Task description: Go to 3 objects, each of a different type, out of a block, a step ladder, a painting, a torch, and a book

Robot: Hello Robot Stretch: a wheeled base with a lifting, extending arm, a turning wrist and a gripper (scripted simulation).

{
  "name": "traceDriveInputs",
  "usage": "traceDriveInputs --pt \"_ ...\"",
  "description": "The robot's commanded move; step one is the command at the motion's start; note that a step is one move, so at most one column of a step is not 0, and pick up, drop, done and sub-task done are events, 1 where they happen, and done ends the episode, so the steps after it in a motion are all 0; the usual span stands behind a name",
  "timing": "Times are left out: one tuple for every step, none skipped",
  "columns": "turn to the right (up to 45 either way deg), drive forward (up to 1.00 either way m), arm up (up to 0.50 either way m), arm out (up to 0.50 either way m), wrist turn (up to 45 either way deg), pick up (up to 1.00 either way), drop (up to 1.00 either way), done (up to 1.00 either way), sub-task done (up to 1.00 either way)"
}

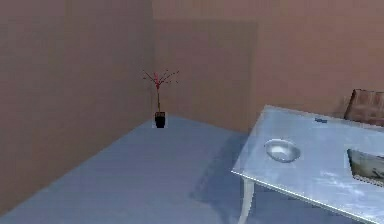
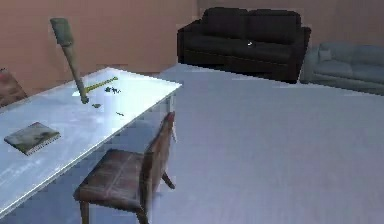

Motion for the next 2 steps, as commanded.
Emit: traceDriveInputs --pt "45.0 0.0 0.0 0.0 0.0 0.0 0.0 0.0 0.0" --pt "0.0 0.0 0.0 0.0 0.0 0.0 0.0 1.0 0.0"
